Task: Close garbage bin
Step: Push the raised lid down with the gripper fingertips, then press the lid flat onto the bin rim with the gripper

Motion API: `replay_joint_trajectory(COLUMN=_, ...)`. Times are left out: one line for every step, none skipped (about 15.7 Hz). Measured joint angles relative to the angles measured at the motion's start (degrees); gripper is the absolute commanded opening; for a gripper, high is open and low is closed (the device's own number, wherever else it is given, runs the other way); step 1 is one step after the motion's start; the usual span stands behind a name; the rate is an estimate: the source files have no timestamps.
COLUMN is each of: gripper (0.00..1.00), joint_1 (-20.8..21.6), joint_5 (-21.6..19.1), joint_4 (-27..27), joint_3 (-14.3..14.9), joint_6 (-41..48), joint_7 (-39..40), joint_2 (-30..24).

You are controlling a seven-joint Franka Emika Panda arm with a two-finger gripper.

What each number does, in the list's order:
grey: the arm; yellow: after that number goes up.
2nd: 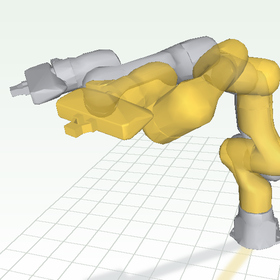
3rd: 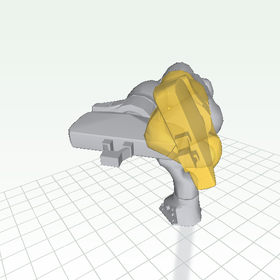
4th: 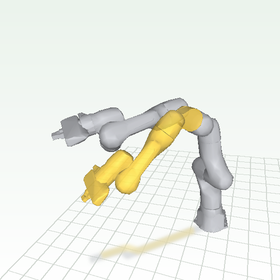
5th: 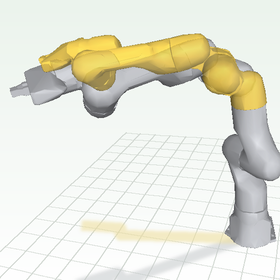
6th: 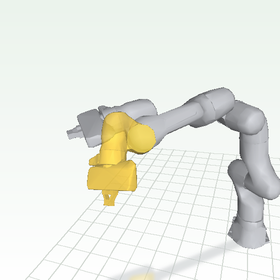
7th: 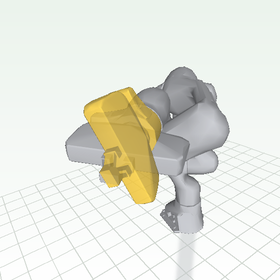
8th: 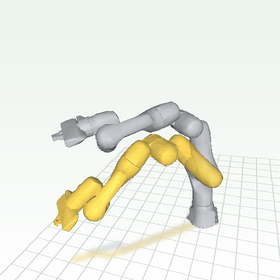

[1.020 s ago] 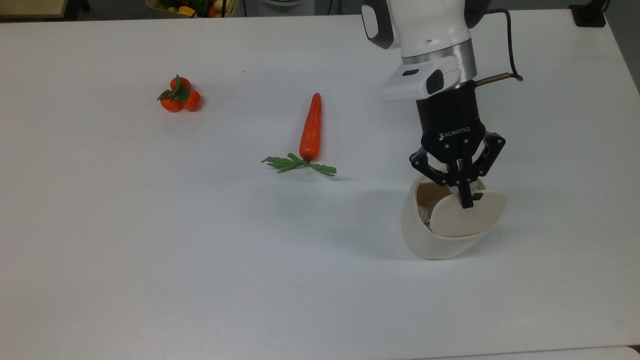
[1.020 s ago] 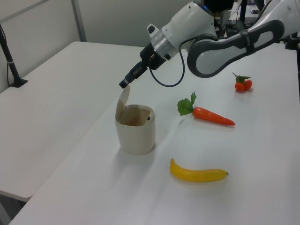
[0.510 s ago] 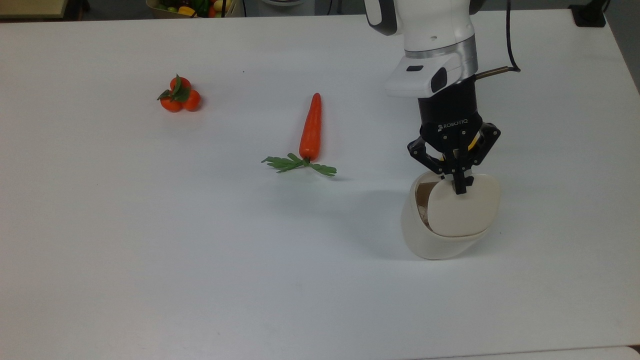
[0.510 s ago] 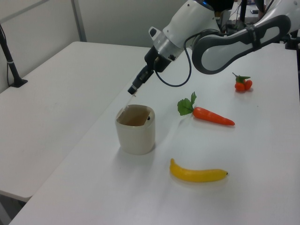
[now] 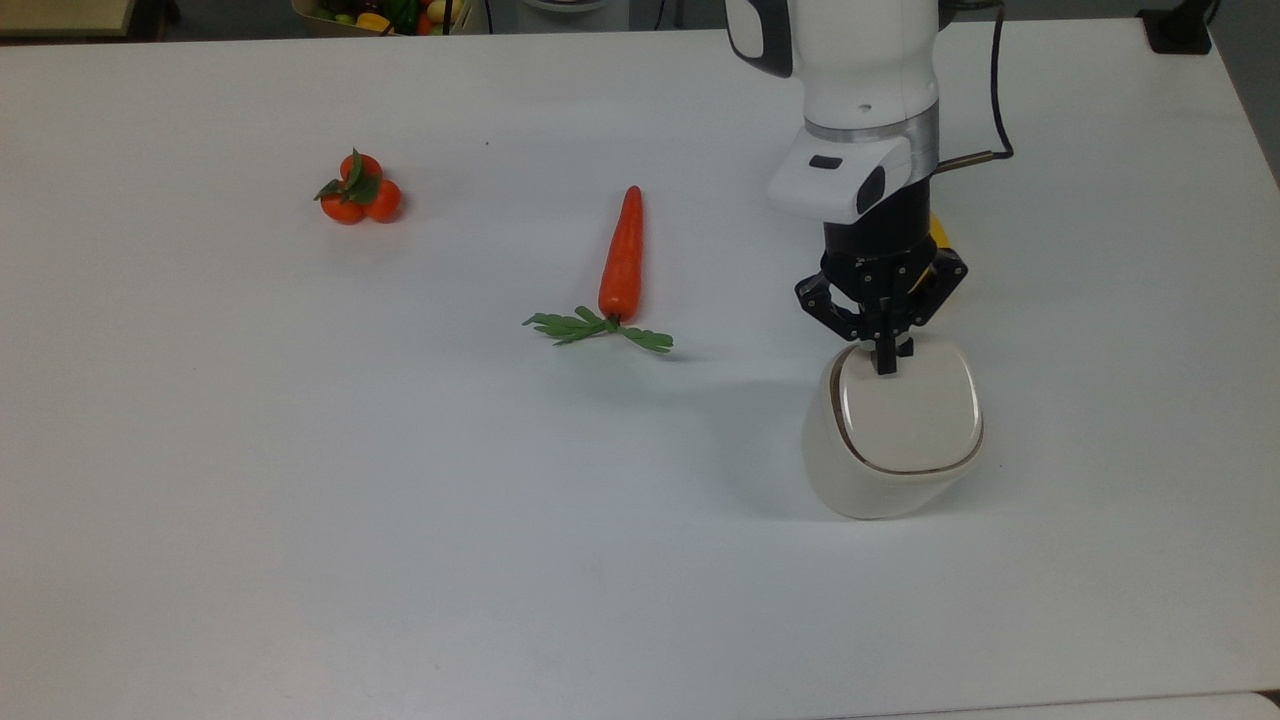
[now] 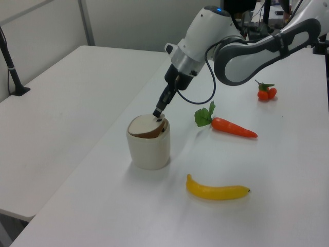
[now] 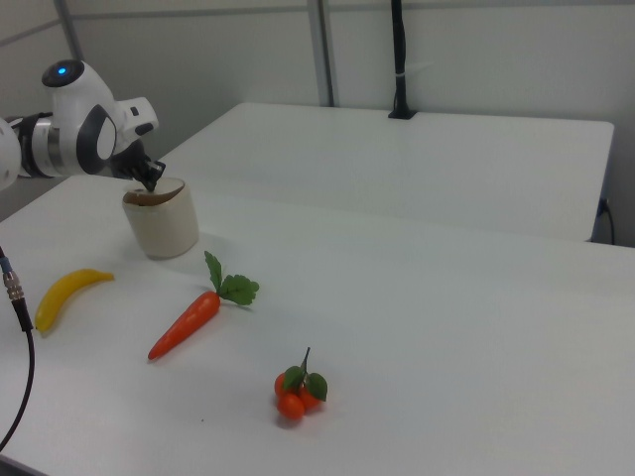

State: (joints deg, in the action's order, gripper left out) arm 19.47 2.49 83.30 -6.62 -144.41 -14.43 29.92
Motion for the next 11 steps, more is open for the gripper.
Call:
replay_joint_trajectory(gripper=0.00, joint_1=-0.06, joint_5=0.19, joint_4=0.43, joint_3=-0.15, joint_6=0.36, joint_7=0.00, joint_2=-0.01)
replay_joint_trajectory(gripper=0.00, joint_1=-0.11, joint_5=0.28, joint_4=0.87, joint_3=-0.30, joint_6=0.50, joint_7=0.00, joint_2=-0.02)
replay_joint_trajectory(gripper=0.00, joint_1=-0.17, joint_5=0.29, joint_4=1.20, joint_3=-0.41, joint_6=0.50, joint_7=0.00, joint_2=-0.02)
replay_joint_trajectory(gripper=0.00, joint_1=-0.22, joint_5=0.29, joint_4=1.45, joint_3=-0.50, joint_6=0.51, joint_7=0.00, joint_2=-0.03)
replay_joint_trajectory(gripper=0.00, joint_1=-0.26, joint_5=0.29, joint_4=1.66, joint_3=-0.56, joint_6=0.55, joint_7=0.00, joint_2=-0.04)
replay_joint_trajectory(gripper=0.00, joint_1=-0.31, joint_5=0.29, joint_4=1.79, joint_3=-0.65, joint_6=0.56, joint_7=0.00, joint_2=-0.04)
replay_joint_trajectory(gripper=0.00, joint_1=-0.35, joint_5=0.31, joint_4=1.84, joint_3=-0.72, joint_6=0.56, joint_7=0.00, joint_2=-0.05)
replay_joint_trajectory(gripper=0.00, joint_1=-0.37, joint_5=0.53, joint_4=1.88, joint_3=-0.78, joint_6=0.57, joint_7=0.00, joint_2=-0.05)
replay_joint_trajectory(gripper=0.00, joint_1=-0.38, joint_5=1.08, joint_4=1.93, joint_3=-0.85, joint_6=0.57, joint_7=0.00, joint_2=-0.05)
replay_joint_trajectory(gripper=0.00, joint_1=-0.39, joint_5=1.64, joint_4=2.01, joint_3=-0.96, joint_6=0.57, joint_7=0.00, joint_2=-0.05)
replay_joint_trajectory(gripper=0.00, joint_1=-0.39, joint_5=2.02, joint_4=2.10, joint_3=-1.06, joint_6=0.57, joint_7=0.00, joint_2=-0.05)
